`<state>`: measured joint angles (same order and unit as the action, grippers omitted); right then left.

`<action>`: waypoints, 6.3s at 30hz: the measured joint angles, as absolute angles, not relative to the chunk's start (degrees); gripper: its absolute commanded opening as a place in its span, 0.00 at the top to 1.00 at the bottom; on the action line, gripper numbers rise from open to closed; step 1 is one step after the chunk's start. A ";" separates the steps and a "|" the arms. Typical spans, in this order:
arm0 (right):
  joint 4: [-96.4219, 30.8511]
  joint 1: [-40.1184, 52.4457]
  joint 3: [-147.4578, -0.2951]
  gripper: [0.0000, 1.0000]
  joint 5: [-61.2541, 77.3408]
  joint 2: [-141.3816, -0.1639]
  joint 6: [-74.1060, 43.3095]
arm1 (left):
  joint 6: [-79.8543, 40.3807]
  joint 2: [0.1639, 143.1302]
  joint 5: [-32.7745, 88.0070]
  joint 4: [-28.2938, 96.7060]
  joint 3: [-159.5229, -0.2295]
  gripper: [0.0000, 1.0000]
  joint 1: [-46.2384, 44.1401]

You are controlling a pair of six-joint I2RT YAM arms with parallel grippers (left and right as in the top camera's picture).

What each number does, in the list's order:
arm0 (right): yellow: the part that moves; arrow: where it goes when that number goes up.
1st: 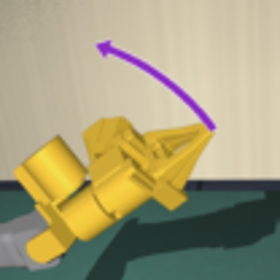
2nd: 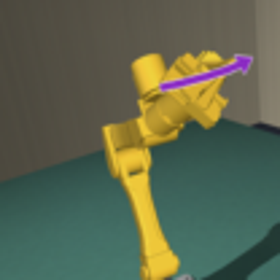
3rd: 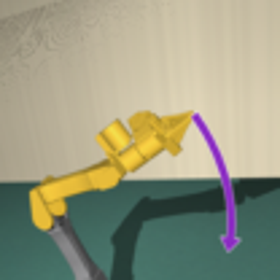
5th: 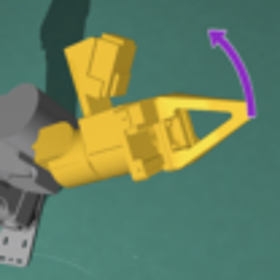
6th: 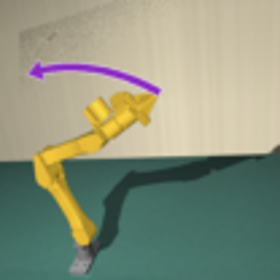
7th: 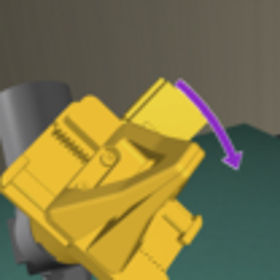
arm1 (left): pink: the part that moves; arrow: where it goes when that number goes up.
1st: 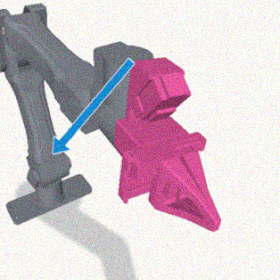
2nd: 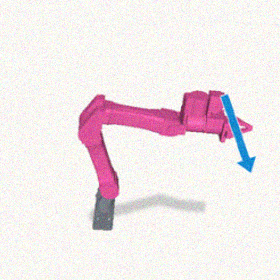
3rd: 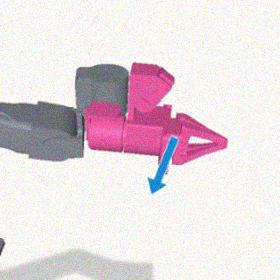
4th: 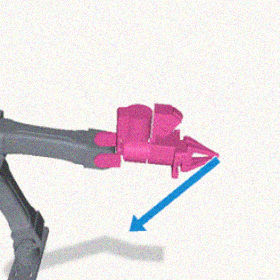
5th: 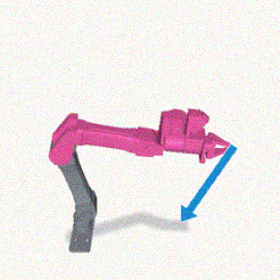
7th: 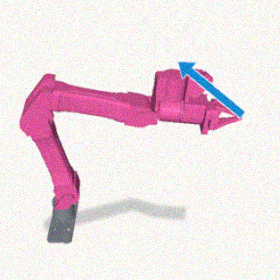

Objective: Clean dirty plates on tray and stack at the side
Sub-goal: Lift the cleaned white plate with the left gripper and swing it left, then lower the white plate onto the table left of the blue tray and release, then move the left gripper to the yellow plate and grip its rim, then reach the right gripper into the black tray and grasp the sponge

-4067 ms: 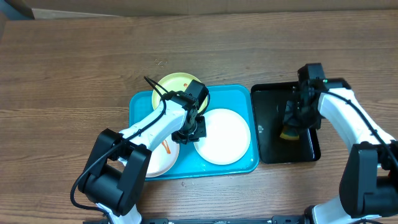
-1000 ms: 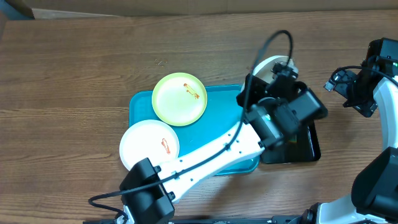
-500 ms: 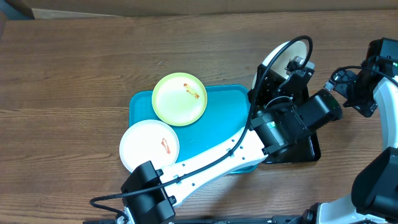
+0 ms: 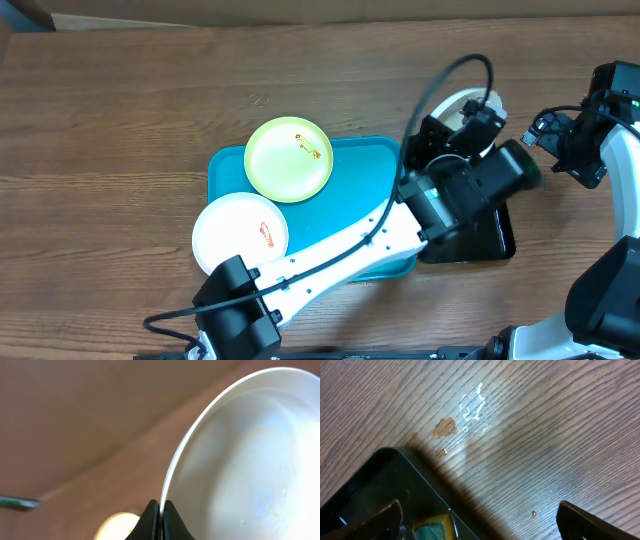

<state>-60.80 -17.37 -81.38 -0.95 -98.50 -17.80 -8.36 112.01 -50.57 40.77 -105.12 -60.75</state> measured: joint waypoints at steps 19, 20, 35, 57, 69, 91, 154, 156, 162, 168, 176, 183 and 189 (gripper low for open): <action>-60.80 -17.37 -81.36 0.00 -0.91 -98.50 -17.80 | -21.30 112.55 22.70 56.23 -105.16 0.96 -3.64; -60.80 -17.37 -81.36 0.00 -0.91 -98.50 -17.80 | -21.12 112.55 23.00 57.36 -105.16 0.96 -0.60; -60.77 -17.37 -81.36 0.00 -0.93 -98.50 -17.80 | -19.38 112.53 4.86 58.19 -97.17 0.96 31.55; -60.82 -17.37 -81.36 0.00 -0.91 -98.50 -17.78 | -15.40 112.64 14.41 53.15 -88.66 0.44 30.79; -60.80 -17.37 -81.36 0.00 -0.91 -98.50 -17.80 | -14.37 112.64 20.32 59.64 -93.03 0.48 11.75; -60.77 -17.37 -81.36 0.00 -0.93 -98.50 -17.78 | -18.44 112.64 5.06 57.45 -84.27 0.62 -4.97; -60.80 -17.37 -81.36 0.00 -0.89 -98.50 -17.80 | -19.38 112.64 5.69 50.81 -78.24 0.76 -24.64; -60.82 -17.37 -81.36 0.00 -0.91 -98.50 -17.80 | -19.49 112.64 5.72 51.22 -78.24 0.75 -24.69; -60.82 -17.37 -81.36 0.00 -0.93 -98.50 -17.80 | -21.34 112.64 5.72 50.96 -78.24 0.77 -24.95; -60.75 -17.37 -81.36 0.00 -0.91 -98.50 -17.78 | -22.85 112.64 5.72 50.92 -78.24 0.80 -25.17; -61.54 -17.39 -81.36 0.00 6.63 -98.50 -16.10 | -23.97 112.64 4.56 50.72 -78.24 0.81 -25.17; -67.59 -13.65 -81.38 0.15 18.39 -98.50 -8.84 | -25.17 112.64 3.99 48.60 -77.45 0.83 -25.17; -73.38 -4.40 -81.32 0.14 12.14 -98.50 -10.70 | -25.45 112.64 3.99 47.55 -76.31 0.84 -25.17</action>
